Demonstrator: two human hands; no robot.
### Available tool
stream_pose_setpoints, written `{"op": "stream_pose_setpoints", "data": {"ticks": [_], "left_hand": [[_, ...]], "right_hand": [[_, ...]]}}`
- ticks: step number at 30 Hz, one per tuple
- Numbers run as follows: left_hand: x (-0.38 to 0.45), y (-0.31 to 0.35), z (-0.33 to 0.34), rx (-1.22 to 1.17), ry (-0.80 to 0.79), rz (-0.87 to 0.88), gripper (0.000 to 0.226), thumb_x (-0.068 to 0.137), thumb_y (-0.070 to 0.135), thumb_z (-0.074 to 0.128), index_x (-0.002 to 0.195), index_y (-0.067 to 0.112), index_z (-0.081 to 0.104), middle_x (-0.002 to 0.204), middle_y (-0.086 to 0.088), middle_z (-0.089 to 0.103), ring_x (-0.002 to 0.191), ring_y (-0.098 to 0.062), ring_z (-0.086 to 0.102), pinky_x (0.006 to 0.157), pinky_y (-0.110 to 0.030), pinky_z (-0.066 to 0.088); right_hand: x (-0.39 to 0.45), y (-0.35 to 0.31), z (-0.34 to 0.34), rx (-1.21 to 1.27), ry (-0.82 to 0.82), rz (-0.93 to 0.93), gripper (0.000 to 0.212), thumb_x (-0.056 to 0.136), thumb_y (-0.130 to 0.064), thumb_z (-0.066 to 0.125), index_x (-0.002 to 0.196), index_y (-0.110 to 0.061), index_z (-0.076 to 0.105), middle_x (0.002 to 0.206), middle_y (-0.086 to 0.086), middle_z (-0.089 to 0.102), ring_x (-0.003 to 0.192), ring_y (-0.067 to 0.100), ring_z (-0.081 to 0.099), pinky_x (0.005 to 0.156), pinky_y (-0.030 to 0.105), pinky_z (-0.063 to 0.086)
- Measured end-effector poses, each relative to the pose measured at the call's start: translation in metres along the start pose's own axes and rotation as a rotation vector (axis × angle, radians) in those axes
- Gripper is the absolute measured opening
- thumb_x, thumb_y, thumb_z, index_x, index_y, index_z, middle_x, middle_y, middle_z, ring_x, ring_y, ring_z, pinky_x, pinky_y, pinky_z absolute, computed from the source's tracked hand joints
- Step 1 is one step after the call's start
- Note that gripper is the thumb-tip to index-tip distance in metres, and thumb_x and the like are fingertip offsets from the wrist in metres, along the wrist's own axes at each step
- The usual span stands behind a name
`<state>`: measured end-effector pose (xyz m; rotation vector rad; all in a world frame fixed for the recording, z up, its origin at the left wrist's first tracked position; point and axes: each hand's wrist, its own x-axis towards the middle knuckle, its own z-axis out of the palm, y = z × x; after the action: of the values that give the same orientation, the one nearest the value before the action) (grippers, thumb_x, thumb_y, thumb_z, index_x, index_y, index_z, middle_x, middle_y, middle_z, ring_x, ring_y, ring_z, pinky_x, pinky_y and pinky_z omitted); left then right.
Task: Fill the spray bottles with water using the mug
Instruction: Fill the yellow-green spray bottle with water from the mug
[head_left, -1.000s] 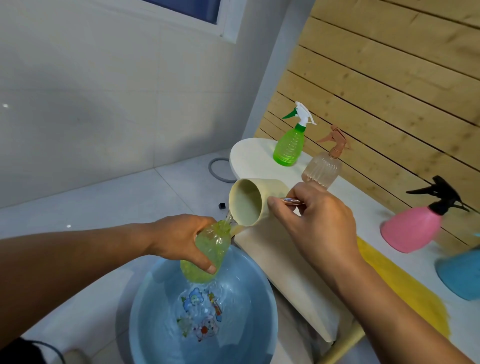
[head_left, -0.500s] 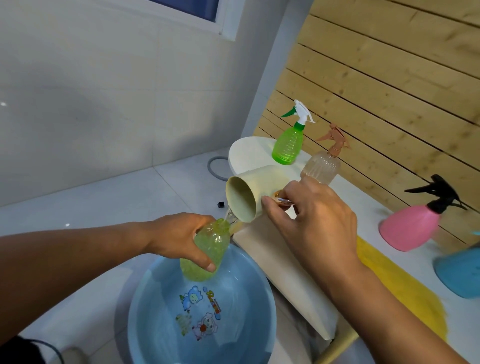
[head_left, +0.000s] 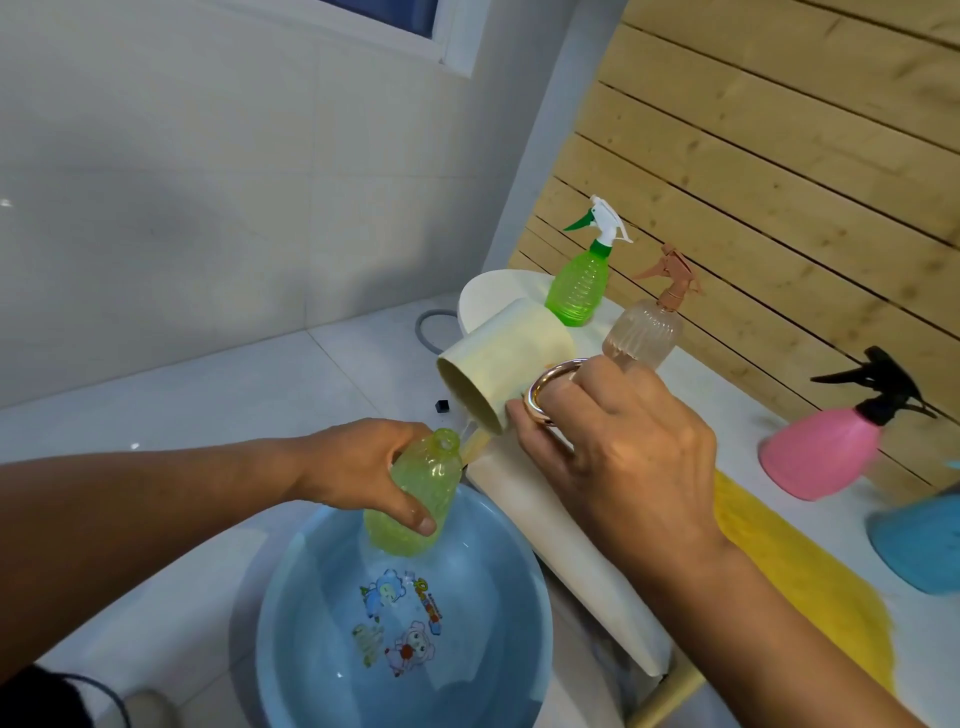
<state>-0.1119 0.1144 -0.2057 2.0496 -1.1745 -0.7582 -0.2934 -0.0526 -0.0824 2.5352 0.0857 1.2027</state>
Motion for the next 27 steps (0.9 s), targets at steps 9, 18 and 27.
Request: {"op": "stream_pose_setpoints", "data": {"ticks": [9,18,27], "left_hand": [[0.0,-0.004,0.0,-0.091,0.013,0.011,0.054,0.072,0.034,0.096,0.115,0.035,0.065,0.11,0.015,0.074,0.105,-0.004,0.071,0.098,-0.037,0.058],[-0.004,-0.017,-0.001,-0.064,-0.004,-0.005,0.054,0.072,0.029,0.096,0.116,0.037,0.065,0.11,0.018,0.072,0.107,-0.003,0.067,0.099,-0.034,0.055],[-0.005,-0.033,-0.001,-0.057,0.044,-0.005,0.057,0.072,0.031,0.096,0.119,0.04,0.064,0.113,0.018,0.07,0.107,0.0,0.067,0.096,-0.028,0.055]], "right_hand": [[-0.012,0.004,0.026,0.08,-0.537,0.451,0.039,0.099,-0.06,0.045,0.087,-0.024,0.052,0.088,0.0,0.059,0.08,0.031,0.059,0.057,0.034,0.031],[-0.091,-0.016,0.148,0.376,-1.27,0.746,0.044,0.104,-0.049,0.037,0.113,-0.012,0.06,0.123,0.014,0.064,0.115,0.035,0.06,0.09,0.037,0.046],[-0.186,-0.041,0.209,0.282,-1.471,0.42,0.038,0.101,-0.016,0.047,0.138,-0.012,0.055,0.14,0.007,0.059,0.13,0.024,0.056,0.105,0.032,0.043]]}}
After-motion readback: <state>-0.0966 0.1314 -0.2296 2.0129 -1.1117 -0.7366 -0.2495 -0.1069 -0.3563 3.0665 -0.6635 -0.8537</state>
